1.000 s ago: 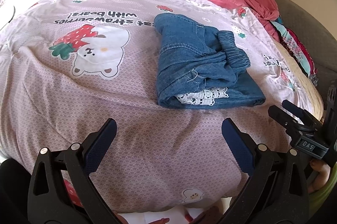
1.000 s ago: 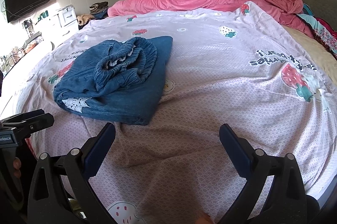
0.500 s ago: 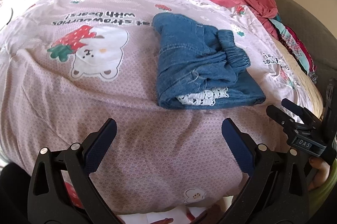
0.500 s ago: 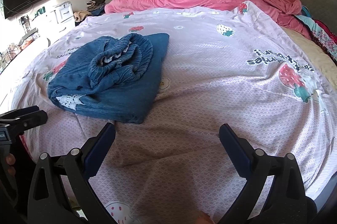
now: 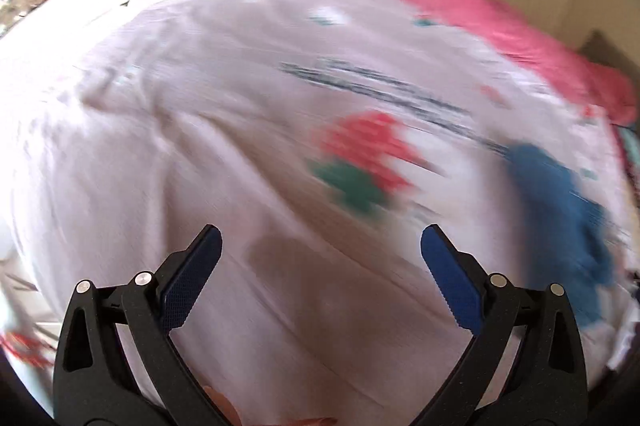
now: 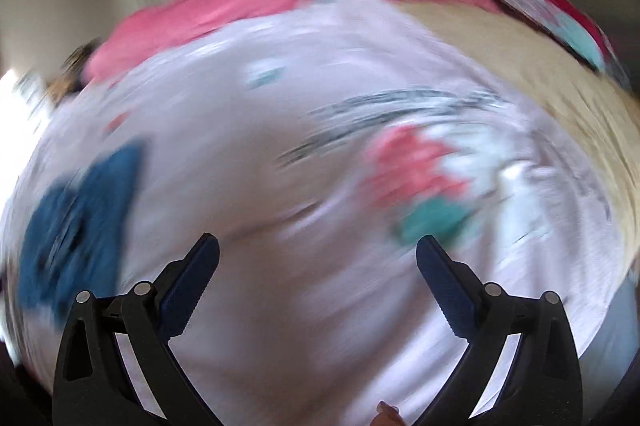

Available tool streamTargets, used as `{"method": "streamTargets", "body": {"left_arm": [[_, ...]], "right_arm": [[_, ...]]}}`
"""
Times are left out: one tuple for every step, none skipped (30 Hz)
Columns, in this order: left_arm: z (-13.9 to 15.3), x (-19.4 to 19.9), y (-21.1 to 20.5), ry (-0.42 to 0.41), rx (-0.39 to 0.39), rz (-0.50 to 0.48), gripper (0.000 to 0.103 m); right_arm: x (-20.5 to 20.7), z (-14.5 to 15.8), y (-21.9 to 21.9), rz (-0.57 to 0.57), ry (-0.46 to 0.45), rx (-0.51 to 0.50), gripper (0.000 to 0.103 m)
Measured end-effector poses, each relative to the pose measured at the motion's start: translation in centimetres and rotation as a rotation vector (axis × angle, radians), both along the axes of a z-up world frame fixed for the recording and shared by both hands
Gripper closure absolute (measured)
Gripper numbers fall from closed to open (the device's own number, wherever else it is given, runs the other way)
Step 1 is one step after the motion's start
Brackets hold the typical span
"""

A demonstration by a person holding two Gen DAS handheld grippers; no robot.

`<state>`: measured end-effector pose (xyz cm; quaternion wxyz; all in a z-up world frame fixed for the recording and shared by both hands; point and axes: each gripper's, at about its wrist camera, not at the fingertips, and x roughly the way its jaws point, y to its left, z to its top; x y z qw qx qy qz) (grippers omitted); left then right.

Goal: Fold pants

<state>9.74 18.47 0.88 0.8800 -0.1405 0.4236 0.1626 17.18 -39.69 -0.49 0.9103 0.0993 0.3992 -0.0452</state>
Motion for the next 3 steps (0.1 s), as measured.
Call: {"method": "streamTargets", "body": {"left_arm": [[-0.4, 1.5, 2.1, 0.027, 0.036, 0.046, 0.009], [-0.6, 2.6, 3.7, 0.044, 0.047, 0.074, 0.009], [-0.9, 3.8, 5.4, 0.055, 0.05, 0.102, 0.009]], "right_arm": [[1.7, 0.0, -2.5, -0.059, 0.003, -0.016, 0.005], [2.8, -0.1, -3.8, -0.092, 0.017, -0.045, 0.005], [4.7, -0.6, -6.0, -0.165, 0.055, -0.112, 0.004]]}}
